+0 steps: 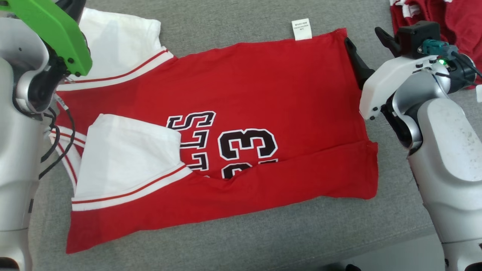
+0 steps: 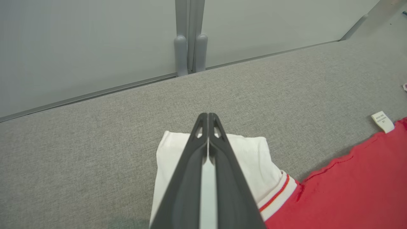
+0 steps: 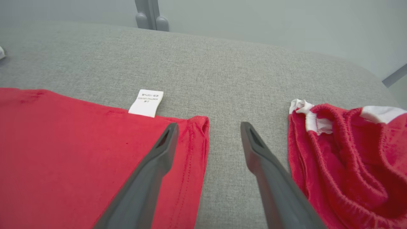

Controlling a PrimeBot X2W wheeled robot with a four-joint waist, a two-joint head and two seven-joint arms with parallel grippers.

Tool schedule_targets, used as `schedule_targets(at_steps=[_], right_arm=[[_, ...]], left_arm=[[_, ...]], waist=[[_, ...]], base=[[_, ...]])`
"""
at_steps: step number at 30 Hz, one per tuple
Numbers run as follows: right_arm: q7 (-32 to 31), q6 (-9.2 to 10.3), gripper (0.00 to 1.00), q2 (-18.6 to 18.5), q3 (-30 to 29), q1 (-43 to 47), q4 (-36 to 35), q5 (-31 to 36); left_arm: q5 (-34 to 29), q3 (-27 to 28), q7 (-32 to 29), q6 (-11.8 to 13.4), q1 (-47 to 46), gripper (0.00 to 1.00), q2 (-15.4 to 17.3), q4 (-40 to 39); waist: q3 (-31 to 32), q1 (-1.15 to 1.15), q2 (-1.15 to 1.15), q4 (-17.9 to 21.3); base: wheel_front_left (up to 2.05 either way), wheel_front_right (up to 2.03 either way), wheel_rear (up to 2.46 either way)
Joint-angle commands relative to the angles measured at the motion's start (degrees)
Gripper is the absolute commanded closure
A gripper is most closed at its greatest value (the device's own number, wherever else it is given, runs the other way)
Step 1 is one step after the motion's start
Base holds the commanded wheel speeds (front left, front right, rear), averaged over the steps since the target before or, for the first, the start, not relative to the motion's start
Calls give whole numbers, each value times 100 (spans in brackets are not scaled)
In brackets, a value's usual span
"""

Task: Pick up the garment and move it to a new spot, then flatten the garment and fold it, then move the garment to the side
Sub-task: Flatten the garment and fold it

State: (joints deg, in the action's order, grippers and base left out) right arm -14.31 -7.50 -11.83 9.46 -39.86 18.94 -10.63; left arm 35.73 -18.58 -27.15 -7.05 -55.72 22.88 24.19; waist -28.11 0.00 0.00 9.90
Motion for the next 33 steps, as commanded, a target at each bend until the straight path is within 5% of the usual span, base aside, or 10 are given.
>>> schedule_targets(at_steps=[1,10,11,12,15,27,28,29,30,33], right_arm=[[-96,1,0,-91,34,-161,182,19],[-632,2,0,-541,292,-736,1237,-58],[-654,2,14,-552,323,-766,1302,-102],[-685,2,47,-567,364,-792,1381,-144],[-676,2,100,-597,468,-868,1549,-229],[69,2,100,-529,621,-950,1452,-416],[111,2,100,-501,661,-910,1373,-456],[143,2,100,-492,692,-881,1312,-477],[163,2,100,-473,739,-855,1220,-511],[187,2,100,-372,912,-844,975,-576]], left_arm=[[74,-14,98,-14,102,100,-50,-67],[247,-252,480,-38,238,100,-275,-256],[258,-269,493,-40,228,100,-271,-249],[283,-283,504,-41,215,100,-261,-237],[313,-326,530,-42,190,100,-244,-197],[327,-474,523,-46,166,100,-66,55],[348,-476,476,-46,161,87,-30,94],[358,-476,445,-46,145,60,6,113],[371,-469,381,-47,116,8,67,146],[411,-470,120,-47,8,0,270,198]], waist=[[62,0,0,-413],[41,0,0,-852],[37,0,0,-862],[31,0,0,-870],[22,0,0,-870],[42,0,0,-622],[28,0,0,-570],[10,0,0,-524],[-23,0,0,-457],[-152,0,0,-241]], base=[[0,0,0],[0,0,0],[0,0,0],[0,0,0],[0,0,0],[0,0,0],[0,0,0],[0,0,0],[0,0,0],[0,0,0]])
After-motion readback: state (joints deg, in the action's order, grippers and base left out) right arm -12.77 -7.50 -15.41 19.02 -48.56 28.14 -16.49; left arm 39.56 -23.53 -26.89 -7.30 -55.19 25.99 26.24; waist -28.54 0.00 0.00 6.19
